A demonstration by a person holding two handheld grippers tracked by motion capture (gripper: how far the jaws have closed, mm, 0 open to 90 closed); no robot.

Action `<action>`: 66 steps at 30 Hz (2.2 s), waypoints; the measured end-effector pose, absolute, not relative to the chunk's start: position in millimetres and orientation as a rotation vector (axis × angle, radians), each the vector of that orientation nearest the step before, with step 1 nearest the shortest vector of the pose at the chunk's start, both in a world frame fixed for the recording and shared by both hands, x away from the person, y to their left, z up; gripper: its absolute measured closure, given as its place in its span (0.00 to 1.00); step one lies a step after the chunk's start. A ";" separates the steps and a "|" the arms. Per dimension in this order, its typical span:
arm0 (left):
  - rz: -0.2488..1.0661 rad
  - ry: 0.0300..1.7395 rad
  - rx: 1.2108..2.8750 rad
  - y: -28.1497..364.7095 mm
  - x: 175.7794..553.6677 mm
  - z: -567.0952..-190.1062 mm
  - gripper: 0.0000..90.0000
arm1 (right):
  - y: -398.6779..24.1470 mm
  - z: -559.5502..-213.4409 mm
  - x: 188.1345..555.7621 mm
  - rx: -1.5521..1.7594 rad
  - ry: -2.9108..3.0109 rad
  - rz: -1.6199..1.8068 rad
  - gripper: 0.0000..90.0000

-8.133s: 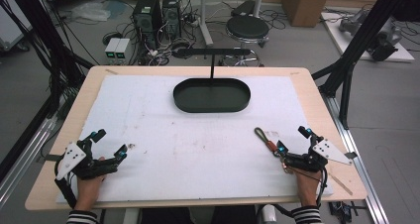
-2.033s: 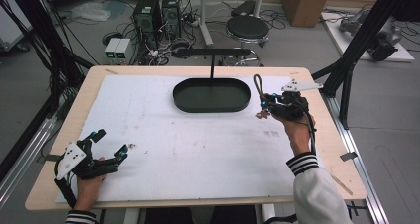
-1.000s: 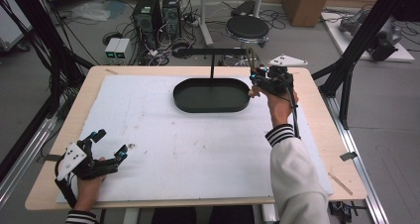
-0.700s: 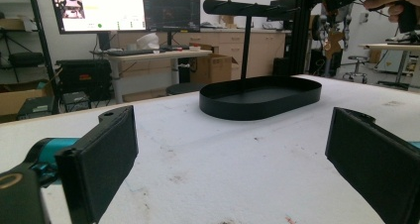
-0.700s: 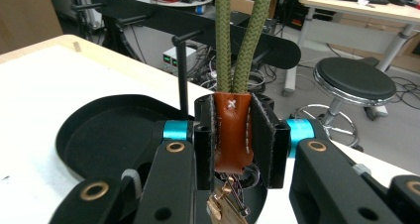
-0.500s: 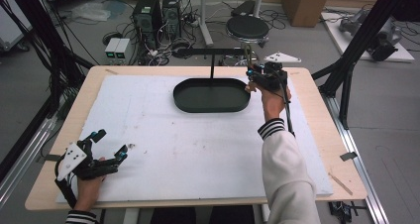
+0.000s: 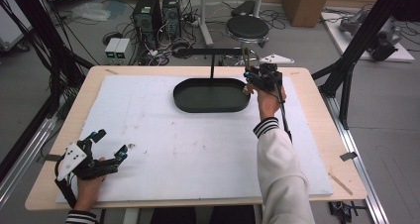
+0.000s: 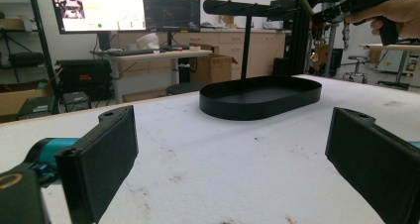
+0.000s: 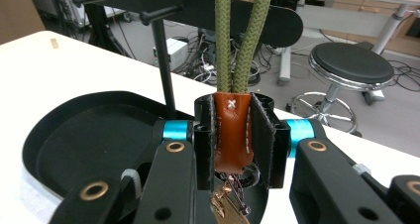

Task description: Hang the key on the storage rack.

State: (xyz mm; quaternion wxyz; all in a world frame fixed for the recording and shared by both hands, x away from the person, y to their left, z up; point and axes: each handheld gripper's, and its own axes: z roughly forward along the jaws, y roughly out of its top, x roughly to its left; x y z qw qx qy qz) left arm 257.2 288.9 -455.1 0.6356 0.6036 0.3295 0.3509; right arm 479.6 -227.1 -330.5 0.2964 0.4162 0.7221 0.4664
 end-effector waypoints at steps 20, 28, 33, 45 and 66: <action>0.805 0.752 1.380 288.9 257.1 -455.2 0.07 | -221.9 -344.7 490.3 1.158 1.931 1.200 0.81; 0.804 0.753 1.381 289.0 257.1 -455.1 0.07 | -223.1 -350.4 495.5 1.179 1.927 1.198 0.81; 0.806 0.752 1.380 288.9 257.2 -455.2 0.07 | -223.5 -354.1 498.7 1.189 1.929 1.196 0.81; 0.805 0.752 1.382 288.9 257.1 -455.1 0.07 | -224.6 -361.0 504.6 1.207 1.934 1.222 0.80; 0.813 0.753 1.384 288.1 256.9 -455.0 0.07 | -255.6 -341.5 465.9 1.091 1.950 1.383 0.00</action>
